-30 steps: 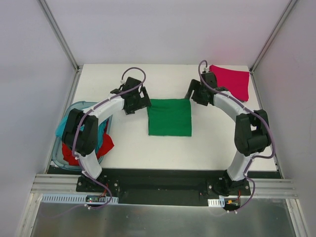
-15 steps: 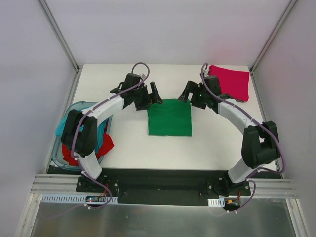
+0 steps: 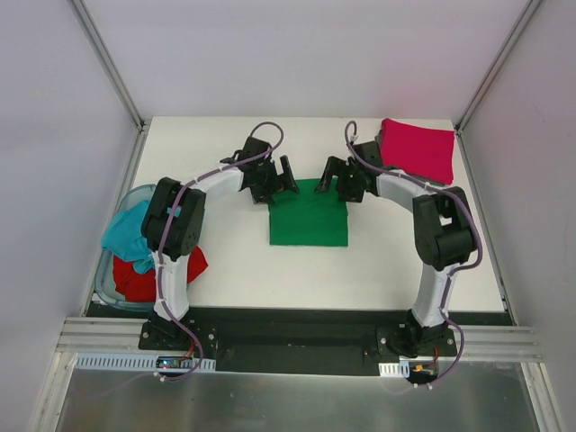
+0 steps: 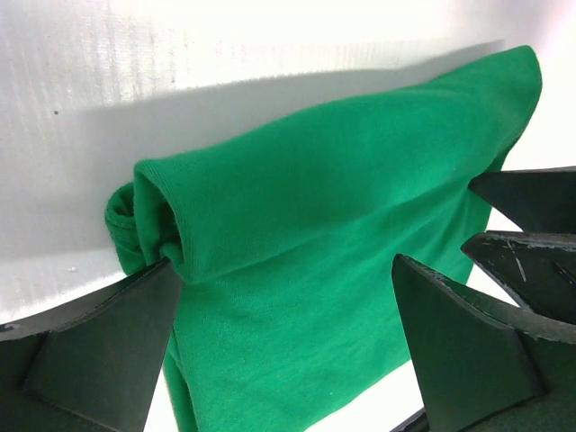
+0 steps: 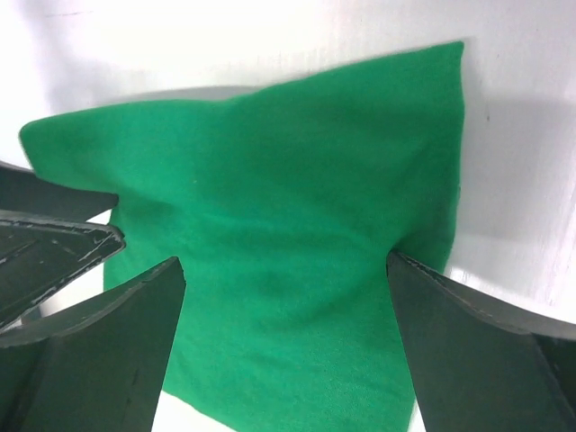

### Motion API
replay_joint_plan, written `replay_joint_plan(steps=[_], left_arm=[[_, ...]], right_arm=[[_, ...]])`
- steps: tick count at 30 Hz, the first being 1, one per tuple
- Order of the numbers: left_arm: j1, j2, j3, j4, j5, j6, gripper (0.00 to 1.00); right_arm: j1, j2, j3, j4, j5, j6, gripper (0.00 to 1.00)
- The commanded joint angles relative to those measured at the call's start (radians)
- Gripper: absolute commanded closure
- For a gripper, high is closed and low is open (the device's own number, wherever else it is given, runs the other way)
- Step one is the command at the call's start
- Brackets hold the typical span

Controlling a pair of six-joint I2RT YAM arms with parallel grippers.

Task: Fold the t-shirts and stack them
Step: Put the neatly folded tshirt into the corner of the board with the right arm

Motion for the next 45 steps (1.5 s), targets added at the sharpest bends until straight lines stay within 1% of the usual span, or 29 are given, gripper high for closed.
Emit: replay_joint_plan(steps=[1, 3, 5, 8, 10, 12, 13, 16, 17, 18, 19, 22, 23, 25, 29, 31, 33, 34, 37, 40, 45], left_arm=[[0.016, 0.026, 0.032, -0.05, -0.051, 0.01, 0.01], [0.019, 0.02, 0.032, -0.061, -0.028, 0.015, 0.01], [0.017, -0.014, 0.027, -0.061, -0.002, 0.021, 0.01], [0.013, -0.126, -0.006, -0.061, 0.012, 0.034, 0.01], [0.008, -0.253, -0.057, -0.059, -0.008, 0.05, 0.01], [0.008, -0.394, -0.133, -0.061, -0.053, 0.074, 0.01], [0.009, -0.458, -0.207, -0.061, -0.096, 0.077, 0.01], [0.014, -0.673, -0.377, -0.066, -0.155, 0.082, 0.01], [0.014, -0.745, -0.44, -0.067, -0.166, 0.074, 0.01], [0.014, -0.803, -0.489, -0.066, -0.175, 0.073, 0.01], [0.014, -0.865, -0.541, -0.069, -0.192, 0.07, 0.01], [0.014, -1.015, -0.664, -0.076, -0.216, 0.059, 0.01], [0.014, -1.054, -0.698, -0.084, -0.222, 0.055, 0.01], [0.014, -1.144, -0.749, -0.099, -0.247, 0.048, 0.01], [0.014, -1.236, -0.815, -0.11, -0.276, 0.048, 0.01], [0.013, -1.25, -0.827, -0.101, -0.273, 0.004, 0.01], [0.013, -1.249, -0.826, -0.096, -0.258, 0.001, 0.01], [0.013, -1.247, -0.83, -0.093, -0.255, 0.002, 0.01], [0.013, -1.246, -0.861, -0.084, -0.255, -0.001, 0.01], [0.013, -1.234, -0.888, -0.072, -0.246, 0.004, 0.01], [0.013, -1.195, -0.884, -0.061, -0.193, 0.01, 0.01]], right_arm=[[0.002, 0.049, 0.08, -0.003, 0.001, -0.058, 0.04], [0.005, 0.05, 0.101, -0.029, 0.006, -0.075, 0.04], [0.006, 0.014, 0.104, -0.049, 0.017, -0.092, 0.04], [0.021, -0.118, 0.066, -0.092, 0.085, -0.135, 0.04], [0.041, -0.253, -0.01, -0.088, 0.197, -0.135, 0.04], [0.074, -0.411, -0.136, -0.028, 0.352, -0.15, 0.04], [0.078, -0.495, -0.206, 0.006, 0.403, -0.144, 0.04], [0.074, -0.678, -0.381, 0.07, 0.492, -0.094, 0.04], [0.066, -0.707, -0.421, 0.086, 0.512, -0.075, 0.04], [0.057, -0.726, -0.455, 0.093, 0.495, -0.069, 0.04], [0.046, -0.727, -0.468, 0.092, 0.442, -0.08, 0.04], [0.038, -0.663, -0.434, 0.02, 0.319, -0.092, 0.04], [0.04, -0.628, -0.417, 0.005, 0.253, -0.087, 0.04], [0.045, -0.555, -0.376, -0.009, 0.224, -0.09, 0.04], [0.052, -0.375, -0.244, -0.101, 0.234, -0.094, 0.01], [0.063, -0.298, -0.183, -0.129, 0.24, -0.106, 0.07], [0.08, -0.235, -0.134, -0.144, 0.265, -0.118, 0.1], [0.09, -0.206, -0.108, -0.155, 0.277, -0.127, 0.13], [0.114, -0.126, -0.052, -0.187, 0.368, -0.127, 0.19], [0.137, -0.08, -0.018, -0.222, 0.446, -0.113, 0.22], [0.167, -0.001, 0.044, -0.284, 0.506, -0.129, 0.25]])
